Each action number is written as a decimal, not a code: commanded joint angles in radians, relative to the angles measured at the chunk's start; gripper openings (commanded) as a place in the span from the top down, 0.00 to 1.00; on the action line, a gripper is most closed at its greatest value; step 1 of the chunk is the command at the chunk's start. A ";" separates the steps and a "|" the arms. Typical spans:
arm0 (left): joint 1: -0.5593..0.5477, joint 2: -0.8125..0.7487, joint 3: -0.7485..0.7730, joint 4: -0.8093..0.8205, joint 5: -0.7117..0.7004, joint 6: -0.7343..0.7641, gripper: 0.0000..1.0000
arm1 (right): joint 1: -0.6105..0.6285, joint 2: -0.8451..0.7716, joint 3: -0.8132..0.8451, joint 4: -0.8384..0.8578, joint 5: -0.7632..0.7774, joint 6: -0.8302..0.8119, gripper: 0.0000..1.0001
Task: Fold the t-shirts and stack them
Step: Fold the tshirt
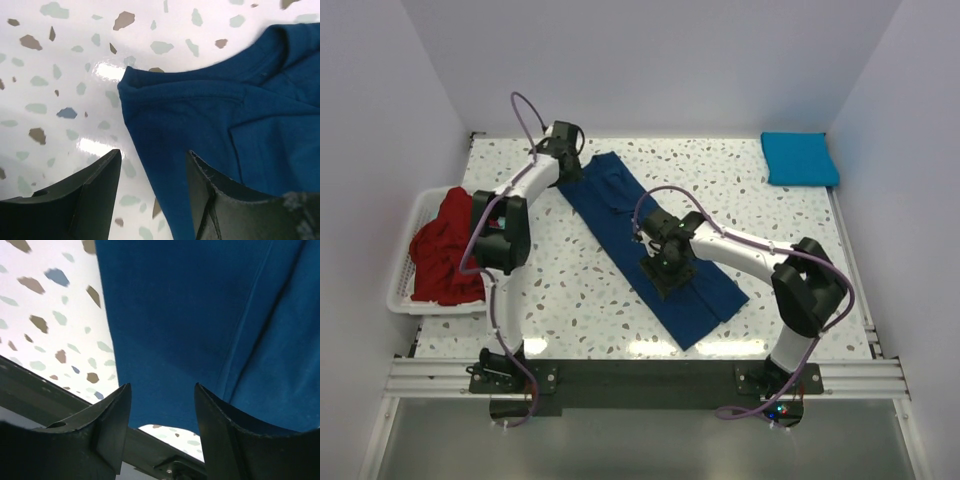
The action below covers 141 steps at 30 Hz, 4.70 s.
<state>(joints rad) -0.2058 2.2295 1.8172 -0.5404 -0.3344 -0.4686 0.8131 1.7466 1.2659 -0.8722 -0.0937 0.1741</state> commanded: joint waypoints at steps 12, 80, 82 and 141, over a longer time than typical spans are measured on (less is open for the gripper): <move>-0.196 -0.150 -0.220 0.054 0.084 -0.119 0.60 | 0.009 -0.013 -0.082 -0.005 -0.058 -0.022 0.56; -0.428 -0.958 -1.001 -0.124 0.155 -0.364 0.30 | -0.192 -0.229 -0.333 0.168 -0.043 0.179 0.55; -0.470 -0.988 -1.061 -0.131 0.175 -0.421 0.30 | -0.190 -0.222 -0.323 0.165 -0.015 0.183 0.55; -0.719 -0.820 -1.029 -0.056 0.232 -0.677 0.54 | -0.189 -0.220 -0.473 0.355 -0.072 0.252 1.00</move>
<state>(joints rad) -0.9195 1.4395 0.7395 -0.5632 -0.0566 -1.1172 0.6163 1.5486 0.8112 -0.5152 -0.1745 0.4202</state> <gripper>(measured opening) 0.454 0.031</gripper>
